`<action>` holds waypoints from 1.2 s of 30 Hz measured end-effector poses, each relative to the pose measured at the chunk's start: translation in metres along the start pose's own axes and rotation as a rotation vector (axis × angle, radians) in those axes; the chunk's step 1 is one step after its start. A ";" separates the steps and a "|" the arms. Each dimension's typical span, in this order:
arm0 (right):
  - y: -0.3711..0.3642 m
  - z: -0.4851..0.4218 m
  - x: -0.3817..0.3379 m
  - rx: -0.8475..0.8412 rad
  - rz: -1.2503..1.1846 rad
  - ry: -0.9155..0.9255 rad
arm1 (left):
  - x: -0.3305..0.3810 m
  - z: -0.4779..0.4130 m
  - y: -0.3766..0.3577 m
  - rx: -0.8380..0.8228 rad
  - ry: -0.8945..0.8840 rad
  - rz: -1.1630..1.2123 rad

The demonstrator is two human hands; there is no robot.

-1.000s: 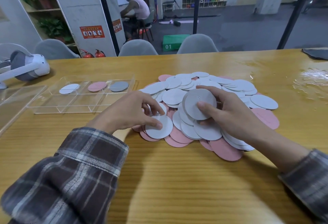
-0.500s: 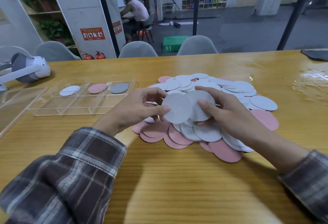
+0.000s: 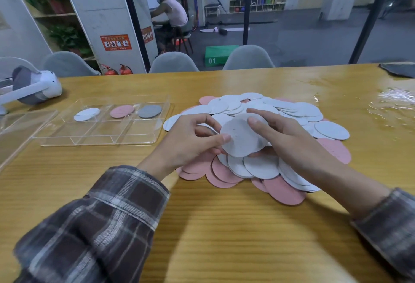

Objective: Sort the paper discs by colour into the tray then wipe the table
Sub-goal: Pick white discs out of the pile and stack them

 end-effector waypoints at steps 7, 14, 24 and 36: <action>0.003 -0.002 0.006 -0.025 0.209 0.065 | -0.004 -0.002 -0.005 0.079 -0.058 -0.008; 0.002 -0.003 0.008 -0.038 0.216 0.090 | -0.005 -0.002 -0.008 0.090 -0.079 0.010; 0.010 -0.007 0.008 0.030 0.289 0.170 | -0.008 -0.011 0.026 0.186 -0.178 -0.363; 0.013 -0.009 0.011 0.075 0.346 0.198 | -0.022 -0.016 0.052 0.186 -0.078 -0.748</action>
Point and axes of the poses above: each hand's wrist, its own z-axis away from the middle knuckle, its own y-axis out of the back of the hand, x = y × z, the point moved 3 cm from there along -z, towards the middle knuckle, and after that the axes turned 6 degrees about x, right-handed, at the moved point
